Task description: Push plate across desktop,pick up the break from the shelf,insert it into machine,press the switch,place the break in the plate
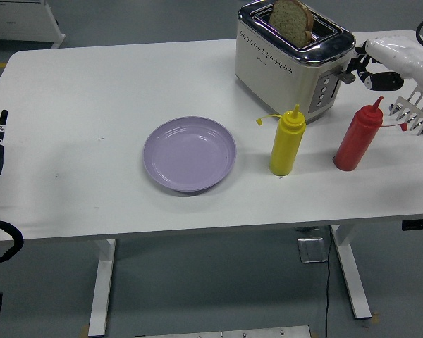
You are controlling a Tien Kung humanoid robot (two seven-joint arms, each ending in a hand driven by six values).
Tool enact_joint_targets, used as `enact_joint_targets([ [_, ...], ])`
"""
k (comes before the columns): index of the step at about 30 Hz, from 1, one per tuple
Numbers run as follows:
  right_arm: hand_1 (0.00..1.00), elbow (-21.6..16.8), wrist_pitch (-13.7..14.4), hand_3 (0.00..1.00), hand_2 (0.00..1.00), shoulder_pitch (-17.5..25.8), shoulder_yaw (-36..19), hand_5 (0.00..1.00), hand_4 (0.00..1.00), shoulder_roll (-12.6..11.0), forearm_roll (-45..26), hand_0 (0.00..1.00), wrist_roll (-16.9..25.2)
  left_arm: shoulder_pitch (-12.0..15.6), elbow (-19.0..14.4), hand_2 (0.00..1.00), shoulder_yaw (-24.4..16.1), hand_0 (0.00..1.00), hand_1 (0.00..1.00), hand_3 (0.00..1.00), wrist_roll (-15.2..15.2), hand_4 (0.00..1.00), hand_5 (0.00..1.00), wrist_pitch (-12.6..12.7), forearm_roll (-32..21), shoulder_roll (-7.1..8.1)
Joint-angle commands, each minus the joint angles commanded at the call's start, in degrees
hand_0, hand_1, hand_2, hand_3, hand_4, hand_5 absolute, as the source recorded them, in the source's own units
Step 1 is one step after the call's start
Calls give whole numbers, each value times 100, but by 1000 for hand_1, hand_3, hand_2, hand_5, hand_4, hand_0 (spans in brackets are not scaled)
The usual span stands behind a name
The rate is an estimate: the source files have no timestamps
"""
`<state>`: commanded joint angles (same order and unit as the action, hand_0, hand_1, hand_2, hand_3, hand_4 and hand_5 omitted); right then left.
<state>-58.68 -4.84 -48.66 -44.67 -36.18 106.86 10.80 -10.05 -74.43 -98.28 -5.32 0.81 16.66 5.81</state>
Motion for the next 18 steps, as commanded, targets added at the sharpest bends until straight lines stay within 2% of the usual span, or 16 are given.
enact_joint_targets([
  [18, 592, 154, -23, 533, 587, -77, 348, 17, 137, 150, 77, 587, -42, 11, 15, 911, 6, 854, 917, 795, 32, 657, 998, 21, 15, -10],
])
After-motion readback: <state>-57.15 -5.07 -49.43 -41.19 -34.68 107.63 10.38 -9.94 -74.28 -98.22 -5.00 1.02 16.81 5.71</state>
